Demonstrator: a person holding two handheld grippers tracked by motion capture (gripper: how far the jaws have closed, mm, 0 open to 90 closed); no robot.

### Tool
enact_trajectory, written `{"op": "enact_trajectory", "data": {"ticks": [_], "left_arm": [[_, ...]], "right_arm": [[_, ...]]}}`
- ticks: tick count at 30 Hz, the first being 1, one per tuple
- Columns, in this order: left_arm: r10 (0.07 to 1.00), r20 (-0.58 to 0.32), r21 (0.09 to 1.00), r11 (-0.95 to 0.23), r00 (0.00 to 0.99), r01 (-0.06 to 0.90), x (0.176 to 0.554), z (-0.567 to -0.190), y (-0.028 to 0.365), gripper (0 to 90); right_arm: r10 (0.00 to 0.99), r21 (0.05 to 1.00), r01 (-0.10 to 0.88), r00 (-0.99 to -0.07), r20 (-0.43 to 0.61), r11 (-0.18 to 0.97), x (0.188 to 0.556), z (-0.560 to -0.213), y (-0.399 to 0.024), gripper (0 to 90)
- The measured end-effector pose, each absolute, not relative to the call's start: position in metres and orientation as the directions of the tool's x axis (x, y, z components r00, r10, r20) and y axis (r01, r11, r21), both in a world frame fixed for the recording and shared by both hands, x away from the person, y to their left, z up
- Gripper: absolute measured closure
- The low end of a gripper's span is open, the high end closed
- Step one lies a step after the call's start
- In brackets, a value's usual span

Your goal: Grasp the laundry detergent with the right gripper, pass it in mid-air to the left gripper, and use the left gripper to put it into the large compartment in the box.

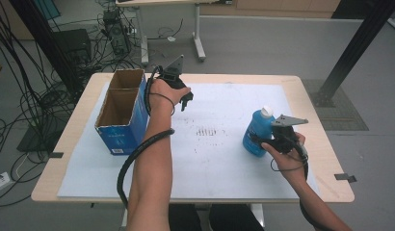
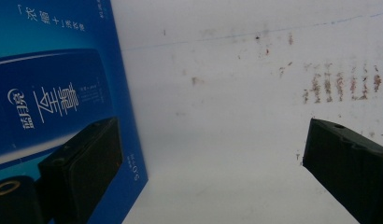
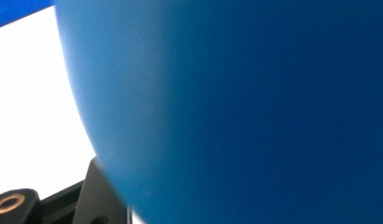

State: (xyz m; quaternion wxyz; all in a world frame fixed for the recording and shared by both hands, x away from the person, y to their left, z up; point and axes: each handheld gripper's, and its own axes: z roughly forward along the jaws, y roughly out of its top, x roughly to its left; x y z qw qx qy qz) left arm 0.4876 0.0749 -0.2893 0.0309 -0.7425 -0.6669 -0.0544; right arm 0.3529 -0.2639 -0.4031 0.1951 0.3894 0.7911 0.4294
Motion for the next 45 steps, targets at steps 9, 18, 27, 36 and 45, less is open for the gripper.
{"op": "enact_trajectory", "data": {"ticks": [9, 18, 27, 36, 45], "left_arm": [[0.986, 0.124, 0.025, -0.111, 0.107, 0.994, 0.487, -0.29, 0.075, 5.5], [0.988, 0.121, 0.032, -0.103, 0.098, 0.994, 0.486, -0.287, 0.076, 5.5], [0.988, 0.116, 0.036, -0.106, 0.101, 0.994, 0.484, -0.285, 0.072, 5.4], [0.985, 0.119, 0.031, -0.126, 0.122, 0.992, 0.481, -0.284, 0.072, 5.4], [0.985, 0.101, 0.048, -0.142, 0.137, 0.989, 0.479, -0.277, 0.072, 5.6]], "right_arm": [[0.788, 0.833, 0.45, -0.615, 0.029, 0.322, 0.353, -0.403, -0.264, 43.9], [0.788, 0.835, 0.452, -0.614, 0.037, 0.313, 0.354, -0.403, -0.265, 44.4], [0.786, 0.837, 0.449, -0.617, 0.036, 0.314, 0.354, -0.404, -0.265, 44.6], [0.785, 0.836, 0.452, -0.618, 0.04, 0.313, 0.355, -0.403, -0.265, 44.7], [0.784, 0.834, 0.458, -0.619, 0.051, 0.307, 0.356, -0.403, -0.266, 44.6]]}}
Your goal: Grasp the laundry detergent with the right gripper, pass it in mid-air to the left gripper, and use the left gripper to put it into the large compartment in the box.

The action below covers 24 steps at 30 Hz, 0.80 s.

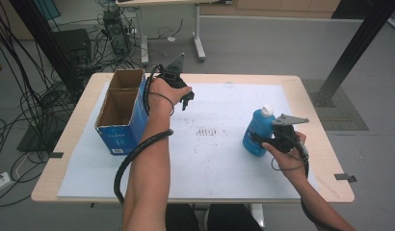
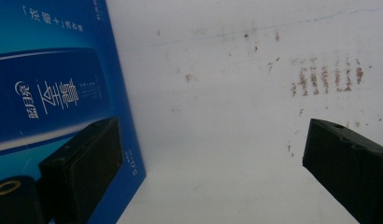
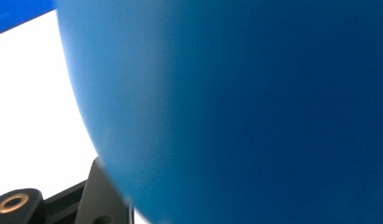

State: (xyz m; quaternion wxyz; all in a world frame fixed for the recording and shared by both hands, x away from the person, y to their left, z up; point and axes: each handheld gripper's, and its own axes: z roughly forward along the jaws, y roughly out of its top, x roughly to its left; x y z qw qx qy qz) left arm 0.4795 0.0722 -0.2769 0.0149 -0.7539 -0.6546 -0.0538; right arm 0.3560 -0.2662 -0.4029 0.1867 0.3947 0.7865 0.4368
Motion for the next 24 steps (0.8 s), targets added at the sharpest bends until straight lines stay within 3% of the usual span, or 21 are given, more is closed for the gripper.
{"op": "enact_trajectory", "data": {"ticks": [9, 24], "left_arm": [[0.983, 0.078, 0.055, -0.173, 0.168, 0.983, 0.479, -0.269, 0.074, 5.8], [0.963, 0.048, 0.079, -0.268, 0.265, 0.96, 0.472, -0.232, 0.082, 5.6]], "right_arm": [[0.781, 0.831, 0.471, -0.62, 0.072, 0.297, 0.358, -0.4, -0.269, 44.6], [0.744, 0.799, 0.486, -0.664, 0.075, 0.353, 0.378, -0.356, -0.267, 44.5]]}}
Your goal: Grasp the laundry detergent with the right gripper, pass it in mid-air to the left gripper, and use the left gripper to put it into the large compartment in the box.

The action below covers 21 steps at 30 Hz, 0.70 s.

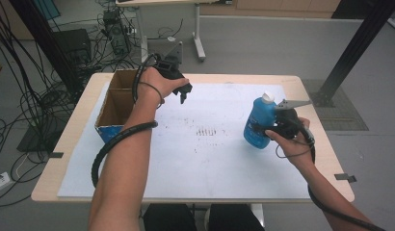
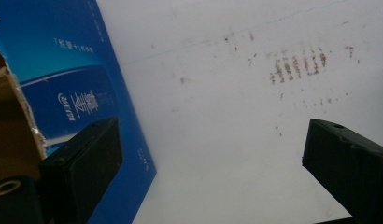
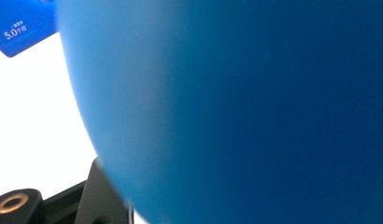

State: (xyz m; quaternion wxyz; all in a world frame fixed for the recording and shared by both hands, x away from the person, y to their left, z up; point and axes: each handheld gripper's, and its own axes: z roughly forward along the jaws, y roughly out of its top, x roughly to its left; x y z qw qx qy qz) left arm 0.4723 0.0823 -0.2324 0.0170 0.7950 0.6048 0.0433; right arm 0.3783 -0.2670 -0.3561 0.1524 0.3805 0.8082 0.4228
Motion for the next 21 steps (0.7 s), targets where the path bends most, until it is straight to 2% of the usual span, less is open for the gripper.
{"op": "enact_trajectory", "data": {"ticks": [11, 21], "left_arm": [[0.919, 0.058, 0.083, -0.395, 0.391, 0.915, 0.476, -0.197, 0.083, 5.9], [0.864, 0.079, 0.109, -0.504, 0.498, 0.857, 0.476, -0.166, 0.087, 5.3]], "right_arm": [[0.705, 0.773, 0.489, -0.704, 0.077, 0.403, 0.41, -0.319, -0.254, 44.3], [0.655, 0.753, 0.493, -0.748, 0.111, 0.435, 0.436, -0.306, -0.234, 44.2]]}}
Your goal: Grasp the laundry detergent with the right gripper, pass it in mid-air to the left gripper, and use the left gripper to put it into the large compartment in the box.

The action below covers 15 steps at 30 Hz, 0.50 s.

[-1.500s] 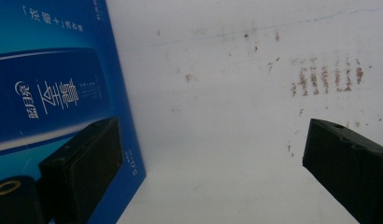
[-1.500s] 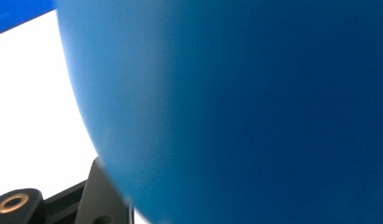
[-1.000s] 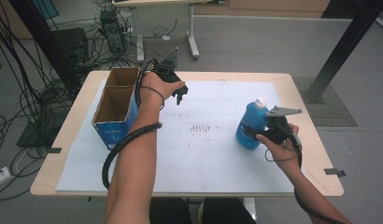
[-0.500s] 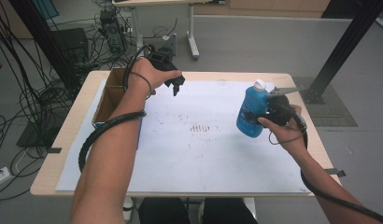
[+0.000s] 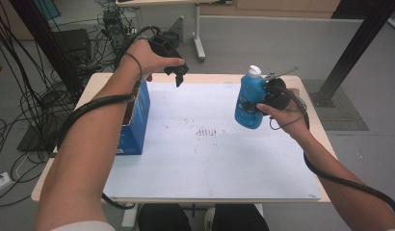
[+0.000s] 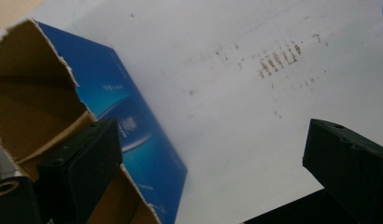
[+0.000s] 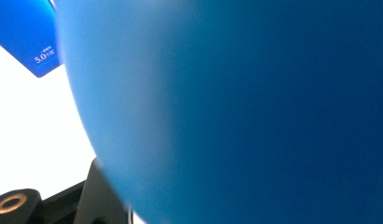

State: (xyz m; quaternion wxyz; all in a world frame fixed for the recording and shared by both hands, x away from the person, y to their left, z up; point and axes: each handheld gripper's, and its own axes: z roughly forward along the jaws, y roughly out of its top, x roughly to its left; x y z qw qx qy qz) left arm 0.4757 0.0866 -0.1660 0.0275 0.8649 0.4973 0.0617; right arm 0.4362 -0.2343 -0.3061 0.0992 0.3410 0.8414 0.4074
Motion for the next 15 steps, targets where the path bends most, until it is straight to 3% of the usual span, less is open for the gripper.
{"op": "enact_trajectory", "data": {"ticks": [15], "left_arm": [[0.732, 0.091, 0.097, -0.681, 0.675, 0.726, 0.466, -0.139, 0.094, 5.2]], "right_arm": [[0.549, 0.737, 0.45, -0.826, 0.129, 0.504, 0.455, -0.291, -0.185, 44.0]]}}
